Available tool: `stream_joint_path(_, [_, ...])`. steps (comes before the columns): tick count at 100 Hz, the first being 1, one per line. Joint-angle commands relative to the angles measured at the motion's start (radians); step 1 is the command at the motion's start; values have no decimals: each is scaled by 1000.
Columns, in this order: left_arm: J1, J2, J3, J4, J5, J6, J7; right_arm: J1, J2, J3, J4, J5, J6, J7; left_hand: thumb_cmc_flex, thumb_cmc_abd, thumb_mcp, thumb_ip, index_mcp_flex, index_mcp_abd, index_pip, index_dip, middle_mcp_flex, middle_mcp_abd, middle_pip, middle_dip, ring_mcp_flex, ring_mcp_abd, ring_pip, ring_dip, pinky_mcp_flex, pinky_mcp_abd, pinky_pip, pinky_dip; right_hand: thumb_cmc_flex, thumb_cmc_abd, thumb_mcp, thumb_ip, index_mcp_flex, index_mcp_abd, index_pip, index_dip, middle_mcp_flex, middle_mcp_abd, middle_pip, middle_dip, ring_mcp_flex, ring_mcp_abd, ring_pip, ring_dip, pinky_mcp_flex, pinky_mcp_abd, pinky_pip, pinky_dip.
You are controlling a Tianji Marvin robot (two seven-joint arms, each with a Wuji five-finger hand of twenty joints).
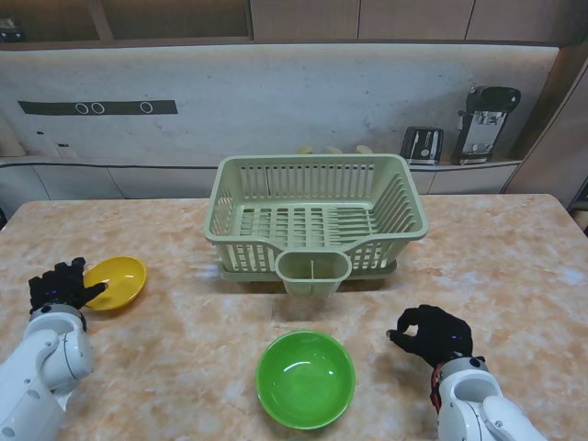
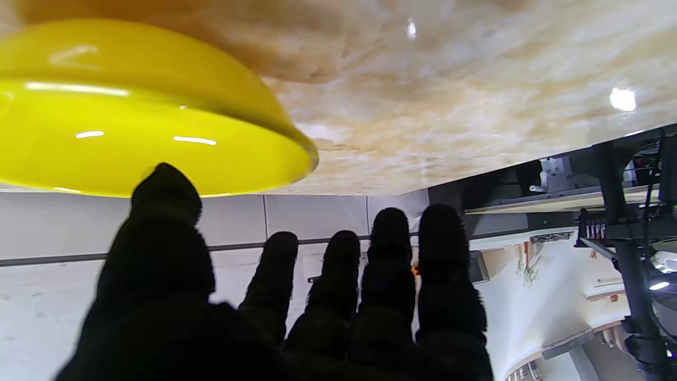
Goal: Stack bowls and put them on the dishrack
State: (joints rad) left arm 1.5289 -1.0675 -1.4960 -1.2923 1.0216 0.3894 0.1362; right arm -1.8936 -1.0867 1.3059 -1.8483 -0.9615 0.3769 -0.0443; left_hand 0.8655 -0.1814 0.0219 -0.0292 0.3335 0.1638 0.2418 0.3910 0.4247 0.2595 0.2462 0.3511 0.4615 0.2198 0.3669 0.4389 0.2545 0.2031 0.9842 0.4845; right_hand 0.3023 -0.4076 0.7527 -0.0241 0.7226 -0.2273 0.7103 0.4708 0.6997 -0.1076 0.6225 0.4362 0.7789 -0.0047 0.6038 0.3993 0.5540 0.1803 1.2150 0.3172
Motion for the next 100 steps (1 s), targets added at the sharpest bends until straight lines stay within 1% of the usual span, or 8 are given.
stream_joint_path(1, [-3,-7,0,13,-12,10,2,-9,-3,-4,-7,-2,2,18,-19,34,-13,16,-62,26,-17,-9,-46,35,6,-26,-19,24,9,-10,3,-20,15,8,10,10,-17,0,4,-18,13,-2,17,-26,-12,-2,-12,7,-11,-11,-6,-5,0,16])
stream_joint_path(12, [-12,-14,-2,34,-42,19,36,-8,-3,-5,-8,-2,1,20,-23,38,-16,17,-91,31,-18,-6,-70,53,7,-29,-26,30,17,-9,3,-27,19,10,9,10,-18,0,4,-18,13,-2,18,-25,-12,-2,-12,8,-12,-11,-7,-5,-1,15])
stream_joint_path(26, [-21,-22,-3,54,-68,33,68,-8,-2,-6,-10,-2,1,24,-27,42,-21,19,-115,36,-15,1,-105,63,11,-33,-31,33,31,-5,6,-35,26,12,9,12,-18,0,4,-19,13,-2,18,-26,-12,-2,-11,6,-12,-11,-7,-5,-1,15])
stream_joint_path(38, [-30,-27,0,69,-90,50,77,-10,-2,-5,-12,-2,1,24,-28,43,-23,19,-124,38,-10,5,-110,70,18,-33,-24,36,43,-1,16,-36,39,17,9,12,-19,0,4,-17,13,-2,18,-25,-12,-2,-11,7,-12,-11,-7,-5,-1,15])
stream_joint_path(55, [-44,-33,9,96,-123,70,82,-12,-3,-5,-14,-2,3,23,-31,42,-23,20,-130,41,-5,6,-87,66,34,-28,7,42,69,9,42,-37,68,28,9,13,-19,0,4,-18,13,-2,18,-26,-12,-2,-10,7,-11,-10,-7,-4,-1,15])
stream_joint_path(65, [-50,-40,7,109,-158,69,92,-12,-3,-5,-16,-3,3,24,-27,37,-22,20,-130,38,-3,5,-71,66,41,-24,22,46,82,15,54,-34,85,34,11,12,-19,1,4,-19,13,-1,20,-25,-11,-1,-9,6,-11,-10,-5,-6,-1,15])
stream_joint_path(80, [-57,-46,5,125,-187,67,104,-12,-2,-5,-16,-3,3,26,-21,30,-20,21,-130,40,2,6,-52,63,53,-16,52,45,103,25,84,-40,108,41,10,12,-20,0,6,-19,13,-1,21,-25,-11,-1,-8,7,-11,-10,-5,-5,-1,15])
stream_joint_path(100, [-72,-60,5,152,-239,72,139,-15,-2,-4,-20,-6,3,26,-4,17,-11,22,-135,39,17,11,-73,52,56,-7,67,56,130,42,113,-49,131,45,10,13,-20,0,6,-18,13,-2,22,-26,-11,-1,-8,7,-11,-10,-5,-5,-1,15])
